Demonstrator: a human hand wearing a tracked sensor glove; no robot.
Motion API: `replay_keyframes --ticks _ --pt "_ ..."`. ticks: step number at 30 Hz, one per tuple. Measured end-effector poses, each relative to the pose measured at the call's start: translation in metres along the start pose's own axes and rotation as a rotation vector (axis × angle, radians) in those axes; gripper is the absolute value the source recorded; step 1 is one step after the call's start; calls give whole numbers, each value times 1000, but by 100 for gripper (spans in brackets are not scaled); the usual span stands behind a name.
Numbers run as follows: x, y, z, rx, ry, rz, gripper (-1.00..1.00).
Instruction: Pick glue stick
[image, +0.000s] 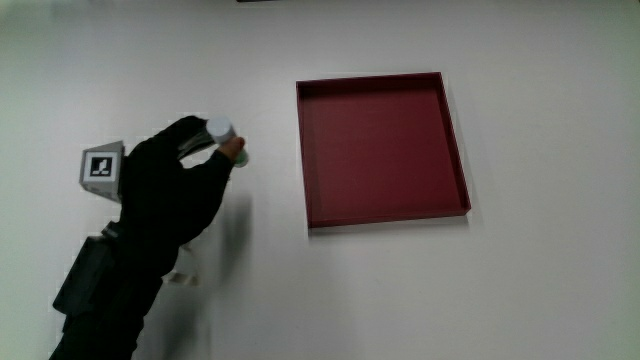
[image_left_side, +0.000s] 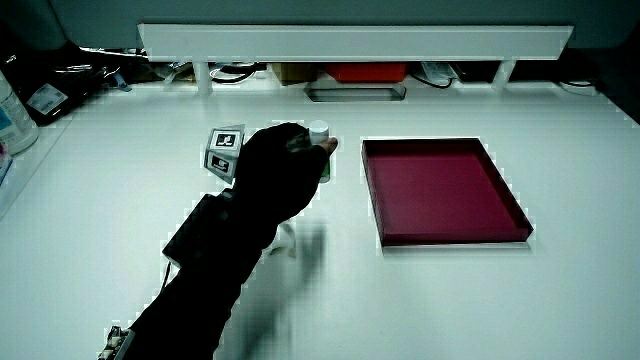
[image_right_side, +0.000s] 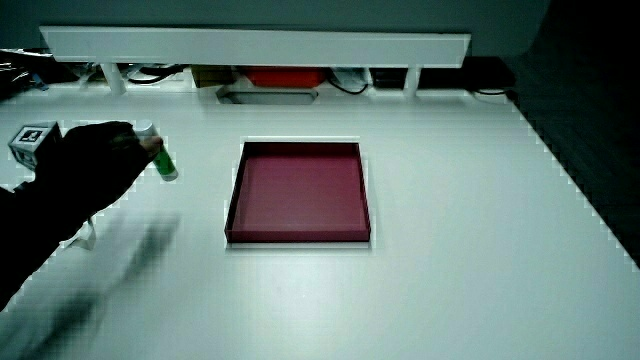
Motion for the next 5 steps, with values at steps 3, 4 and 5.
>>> replay_keyframes --ticks 3,4,5 --pt "17 3 -13 -40 -27 -21 100" --pt "20 5 -17 -45 -16 -32 100" --pt "23 7 -21 -51 -4 -43 100"
